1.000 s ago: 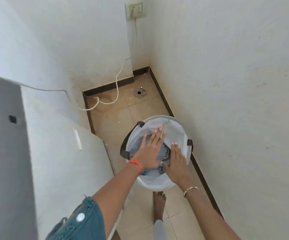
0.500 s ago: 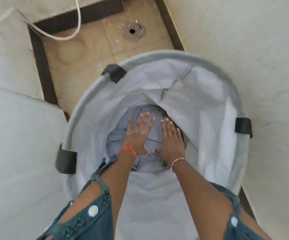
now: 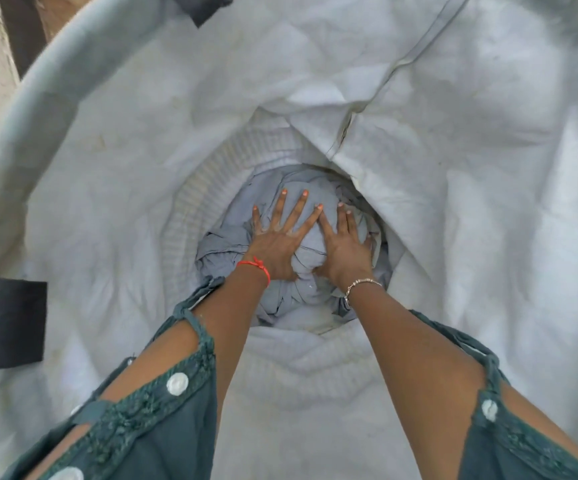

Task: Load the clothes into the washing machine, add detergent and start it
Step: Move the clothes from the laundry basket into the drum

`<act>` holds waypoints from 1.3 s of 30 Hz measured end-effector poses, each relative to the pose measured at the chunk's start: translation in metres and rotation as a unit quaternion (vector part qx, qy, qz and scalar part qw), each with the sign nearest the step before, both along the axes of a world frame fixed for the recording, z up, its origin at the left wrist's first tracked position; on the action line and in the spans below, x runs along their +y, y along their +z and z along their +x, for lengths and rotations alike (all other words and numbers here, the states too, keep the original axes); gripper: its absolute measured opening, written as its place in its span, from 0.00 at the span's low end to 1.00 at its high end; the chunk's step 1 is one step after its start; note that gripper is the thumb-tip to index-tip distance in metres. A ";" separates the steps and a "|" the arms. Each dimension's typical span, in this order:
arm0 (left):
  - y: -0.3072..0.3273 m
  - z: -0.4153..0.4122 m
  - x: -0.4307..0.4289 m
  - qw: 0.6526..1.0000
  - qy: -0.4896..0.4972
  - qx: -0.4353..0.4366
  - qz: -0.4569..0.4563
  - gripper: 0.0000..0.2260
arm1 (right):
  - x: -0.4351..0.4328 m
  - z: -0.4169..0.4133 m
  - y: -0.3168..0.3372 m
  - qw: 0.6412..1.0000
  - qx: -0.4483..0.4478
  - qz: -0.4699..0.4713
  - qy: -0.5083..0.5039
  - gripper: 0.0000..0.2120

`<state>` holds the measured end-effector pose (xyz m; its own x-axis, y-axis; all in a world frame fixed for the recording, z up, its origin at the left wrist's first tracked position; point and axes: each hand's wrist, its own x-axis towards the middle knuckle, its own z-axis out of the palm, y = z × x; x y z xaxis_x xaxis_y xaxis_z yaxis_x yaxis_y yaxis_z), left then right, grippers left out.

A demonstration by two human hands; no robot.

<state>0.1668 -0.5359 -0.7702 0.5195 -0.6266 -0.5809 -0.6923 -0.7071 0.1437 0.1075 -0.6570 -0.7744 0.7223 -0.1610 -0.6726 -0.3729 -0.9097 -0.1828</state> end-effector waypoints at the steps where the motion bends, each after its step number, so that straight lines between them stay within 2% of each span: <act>1: -0.001 0.000 0.001 1.000 0.006 0.011 -0.009 0.53 | 0.002 0.000 -0.002 1.000 -0.014 0.006 -0.002 0.51; 4: -0.002 -0.002 0.003 0.999 0.018 0.024 -0.026 0.51 | 0.011 -0.003 -0.001 0.999 -0.052 0.007 0.001 0.41; 8: 0.002 -0.005 0.005 0.999 0.008 0.030 -0.019 0.46 | 0.020 -0.007 0.009 0.998 -0.054 0.002 0.012 0.34; 15: 0.049 -0.011 0.014 0.998 -0.006 -0.017 -0.056 0.38 | 0.032 -0.012 0.064 0.996 -0.084 -0.023 0.001 0.34; 19: 0.105 -0.018 0.013 0.994 -0.003 -0.029 -0.107 0.39 | 0.035 -0.022 0.122 0.982 -0.180 -0.041 -0.034 0.36; 21: 0.144 -0.024 0.012 0.985 -0.013 -0.066 -0.160 0.40 | 0.033 -0.028 0.166 0.985 -0.161 -0.043 -0.046 0.37; 24: 0.219 -0.034 0.009 0.976 -0.038 -0.073 -0.199 0.38 | 0.027 -0.044 0.248 0.980 -0.189 -0.052 -0.044 0.26; 26: 0.279 -0.043 0.004 0.972 -0.048 -0.088 -0.214 0.34 | 0.023 -0.056 0.304 0.977 -0.195 -0.055 -0.070 0.28; 29: 0.371 -0.052 -0.001 0.964 -0.072 -0.137 -0.218 0.34 | 0.021 -0.070 0.396 0.964 -0.235 -0.070 -0.102 0.27; 32: 0.461 -0.055 -0.003 0.935 -0.111 -0.215 -0.260 0.33 | 0.021 -0.078 0.488 0.948 -0.279 -0.071 -0.133 0.28; 36: 0.592 -0.051 0.004 0.902 -0.143 -0.271 -0.304 0.38 | 0.034 -0.087 0.619 0.916 -0.357 -0.078 -0.167 0.32; 39: 0.686 -0.050 0.021 0.865 -0.164 -0.332 -0.339 0.38 | 0.053 -0.100 0.707 0.905 -0.397 -0.060 -0.141 0.33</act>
